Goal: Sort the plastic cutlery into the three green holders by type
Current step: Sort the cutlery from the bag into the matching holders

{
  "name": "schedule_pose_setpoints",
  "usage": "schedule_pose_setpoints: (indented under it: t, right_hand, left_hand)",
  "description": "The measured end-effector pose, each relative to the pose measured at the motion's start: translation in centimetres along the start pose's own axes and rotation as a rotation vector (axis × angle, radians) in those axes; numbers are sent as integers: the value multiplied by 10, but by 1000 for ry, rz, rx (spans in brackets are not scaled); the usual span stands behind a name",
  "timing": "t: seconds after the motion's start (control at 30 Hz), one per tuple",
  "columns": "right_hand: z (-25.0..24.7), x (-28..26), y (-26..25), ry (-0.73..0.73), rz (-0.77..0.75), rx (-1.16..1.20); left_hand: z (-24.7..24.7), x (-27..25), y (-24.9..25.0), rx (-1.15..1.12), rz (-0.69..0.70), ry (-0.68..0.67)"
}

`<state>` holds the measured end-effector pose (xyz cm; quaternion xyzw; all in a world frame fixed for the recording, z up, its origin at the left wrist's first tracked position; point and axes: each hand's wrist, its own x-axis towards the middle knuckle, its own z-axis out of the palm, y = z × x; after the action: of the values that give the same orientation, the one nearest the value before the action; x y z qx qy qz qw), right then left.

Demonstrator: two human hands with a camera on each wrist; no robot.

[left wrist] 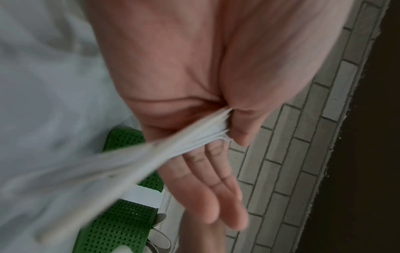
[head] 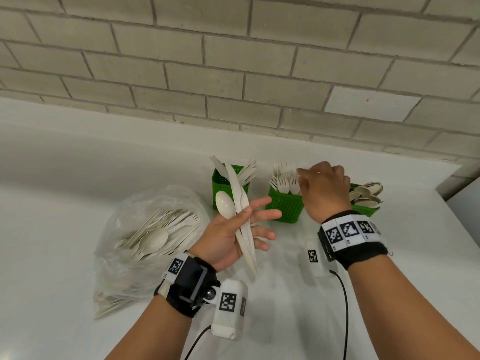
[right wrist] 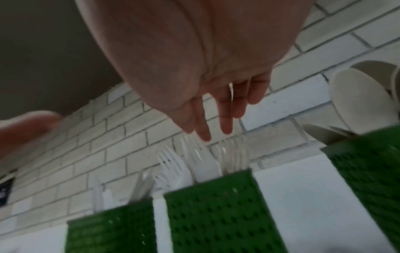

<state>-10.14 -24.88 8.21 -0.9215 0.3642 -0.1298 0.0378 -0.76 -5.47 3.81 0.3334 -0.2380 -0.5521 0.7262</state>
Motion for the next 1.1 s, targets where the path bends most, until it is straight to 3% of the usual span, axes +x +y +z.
schedule_pose_setpoints:
  t: [0.03, 0.1, 0.13, 0.2, 0.27, 0.33, 0.4, 0.53, 0.63, 0.77, 0.87, 0.93, 1.1]
  right_hand:
    - [-2, -6, -4, 51, 8, -3]
    - [-10, -17, -19, 190, -59, 213]
    - [-14, -23, -28, 154, -96, 415]
    - [-19, -33, -44, -98, -138, 749]
    - [-17, -40, -52, -275, -144, 876]
    - [-12, -41, -50, -318, -142, 932]
    - [-13, -40, -44, -248, -114, 954]
    - [-24, -28, -27, 105, 102, 1231]
    - [-36, -22, -18, 84, 104, 1442]
    - [-29, -30, -30, -233, 61, 1296]
    - [-18, -36, -40, -305, 13, 1247]
    - [-18, -35, -44, -275, 21, 1282]
    - [-35, -15, -46, 24, 105, 1411]
  left_hand:
    - [-1, 0, 0, 11, -6, -3]
    - [-3, 1, -1, 43, -16, -6]
    - [-3, 1, -3, 52, -24, -5]
    - [-1, 2, -5, 71, -24, -9]
    - [2, 3, -6, 87, -22, -29]
    - [3, 2, -8, 118, -32, -34]
    - [1, 1, -10, 164, -50, -13]
    - [-8, -3, -11, 261, -75, 69]
    - [-11, -3, -11, 335, -87, 100]
    - [-1, -1, -10, 437, -98, 62]
    - [4, -1, -10, 506, -118, -21]
    - [2, -3, -9, 490, -123, -38]
    - [-9, -3, -5, 299, -78, 40]
